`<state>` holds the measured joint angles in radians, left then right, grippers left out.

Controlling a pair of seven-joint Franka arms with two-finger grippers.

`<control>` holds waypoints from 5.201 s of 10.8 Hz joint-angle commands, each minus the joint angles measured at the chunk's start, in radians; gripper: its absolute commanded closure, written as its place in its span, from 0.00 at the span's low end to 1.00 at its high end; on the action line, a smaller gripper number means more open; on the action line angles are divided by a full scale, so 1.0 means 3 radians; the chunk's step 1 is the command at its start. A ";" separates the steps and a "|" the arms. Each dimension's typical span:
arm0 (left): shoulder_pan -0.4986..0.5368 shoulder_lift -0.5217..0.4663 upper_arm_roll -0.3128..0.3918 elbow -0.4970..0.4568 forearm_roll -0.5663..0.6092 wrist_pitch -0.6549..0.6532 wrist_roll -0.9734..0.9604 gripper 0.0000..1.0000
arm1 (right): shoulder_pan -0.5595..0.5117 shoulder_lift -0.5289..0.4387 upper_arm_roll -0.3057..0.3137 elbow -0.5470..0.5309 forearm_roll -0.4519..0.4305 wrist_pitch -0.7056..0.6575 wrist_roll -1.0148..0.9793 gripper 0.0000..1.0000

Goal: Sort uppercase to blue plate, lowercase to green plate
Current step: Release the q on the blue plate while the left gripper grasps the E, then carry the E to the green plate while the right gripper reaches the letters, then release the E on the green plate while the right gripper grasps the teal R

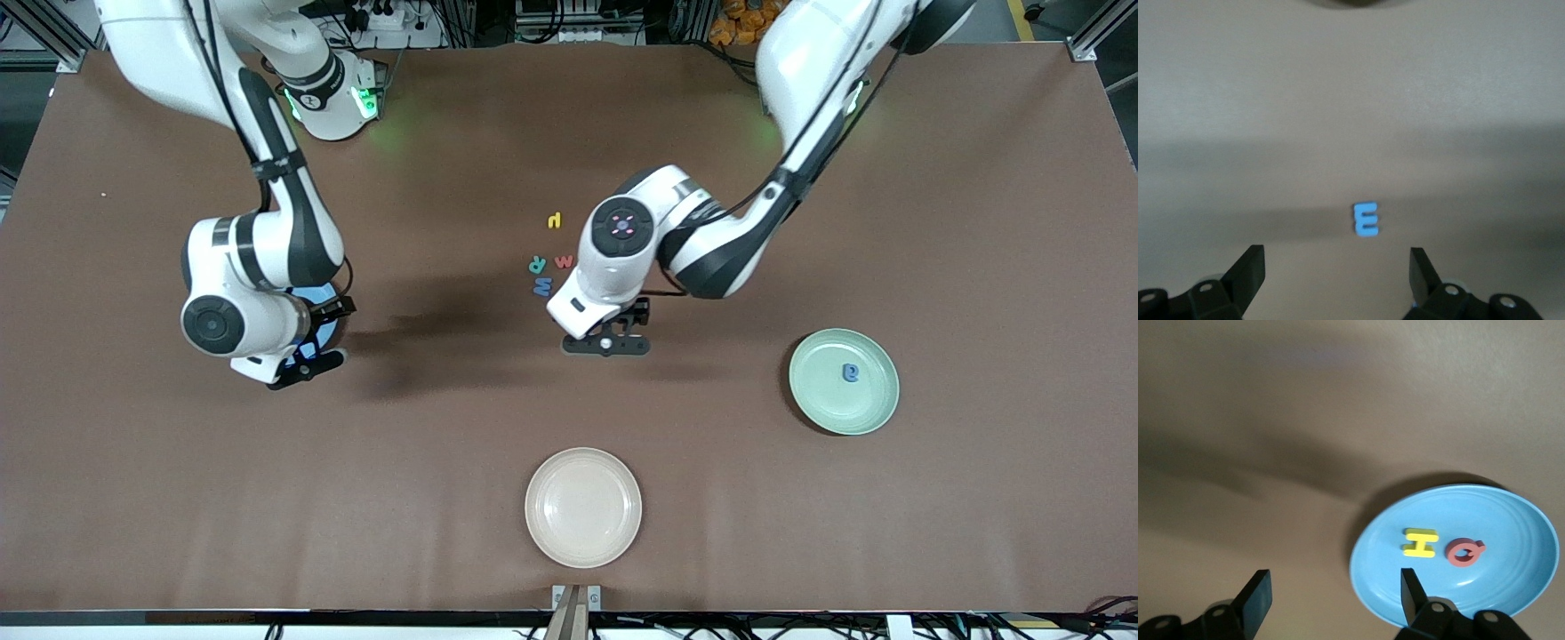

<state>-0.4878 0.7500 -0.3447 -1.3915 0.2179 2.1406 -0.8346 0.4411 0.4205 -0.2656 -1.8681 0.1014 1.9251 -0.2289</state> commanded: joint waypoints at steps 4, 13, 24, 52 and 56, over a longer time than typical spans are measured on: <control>-0.0352 0.0491 0.0284 0.0236 0.0097 0.0299 -0.0322 0.24 | 0.0222 -0.0220 0.0021 -0.0098 0.0173 0.0092 0.0589 0.00; -0.0501 0.0655 0.0408 0.0220 0.0133 0.0514 -0.0322 0.46 | 0.0253 -0.0405 0.0042 -0.0456 0.0178 0.0552 0.0635 0.00; 0.0912 -0.0198 -0.0148 -0.0003 0.0281 -0.0242 0.0555 1.00 | 0.0299 -0.0446 0.0705 -0.0655 0.0178 0.1016 0.1523 0.00; 0.1580 -0.0976 -0.0328 -0.0986 0.0352 -0.0371 0.1698 0.00 | 0.0856 0.0291 0.1366 -0.0743 -0.1064 0.2342 0.3836 0.28; 0.1590 -0.0966 -0.0354 -0.0991 0.0352 -0.0371 0.1708 0.00 | 0.0836 0.0291 0.1376 -0.0717 -0.1023 0.2342 0.3902 0.31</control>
<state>-0.0212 0.4755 -0.4444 -1.6779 0.3192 2.0398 -0.3145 0.6983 0.4983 0.1418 -2.0995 -0.1875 2.6390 0.8992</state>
